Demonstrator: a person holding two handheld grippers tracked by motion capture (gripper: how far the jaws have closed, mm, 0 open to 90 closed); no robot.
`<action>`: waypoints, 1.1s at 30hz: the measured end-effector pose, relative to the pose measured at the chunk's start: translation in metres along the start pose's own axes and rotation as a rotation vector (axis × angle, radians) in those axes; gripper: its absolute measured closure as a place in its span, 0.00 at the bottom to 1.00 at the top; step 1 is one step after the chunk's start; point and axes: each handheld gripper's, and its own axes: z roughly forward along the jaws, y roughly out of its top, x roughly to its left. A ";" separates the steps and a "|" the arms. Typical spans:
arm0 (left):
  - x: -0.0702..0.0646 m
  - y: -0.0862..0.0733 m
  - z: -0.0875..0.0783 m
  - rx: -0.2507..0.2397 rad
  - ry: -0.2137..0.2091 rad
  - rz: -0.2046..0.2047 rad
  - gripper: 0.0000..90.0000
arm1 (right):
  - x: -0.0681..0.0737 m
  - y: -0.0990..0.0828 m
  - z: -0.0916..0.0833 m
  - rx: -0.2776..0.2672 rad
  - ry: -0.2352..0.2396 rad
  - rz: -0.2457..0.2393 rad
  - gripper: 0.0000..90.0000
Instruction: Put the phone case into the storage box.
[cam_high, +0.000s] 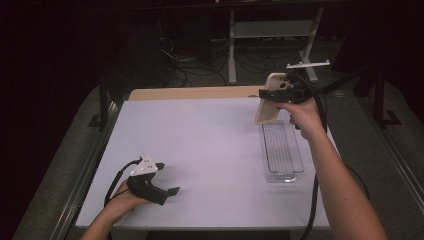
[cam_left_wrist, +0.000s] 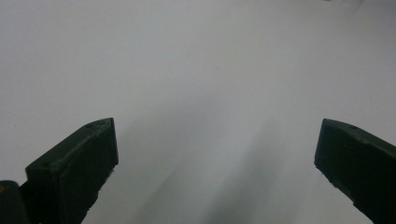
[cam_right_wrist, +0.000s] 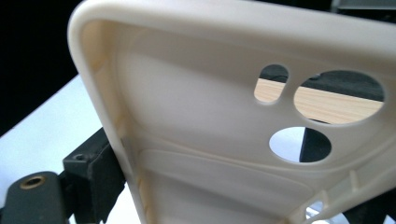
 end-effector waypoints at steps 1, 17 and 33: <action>0.000 0.000 0.000 -0.001 0.000 -0.003 0.00 | -0.002 0.000 0.000 0.000 -0.011 -0.003 0.11; -0.002 0.000 0.002 0.022 -0.003 0.010 0.00 | -0.020 0.005 0.012 0.040 -0.167 0.021 0.11; -0.002 -0.001 0.002 0.014 0.002 0.007 0.00 | -0.031 0.000 0.046 0.101 -0.246 0.060 0.11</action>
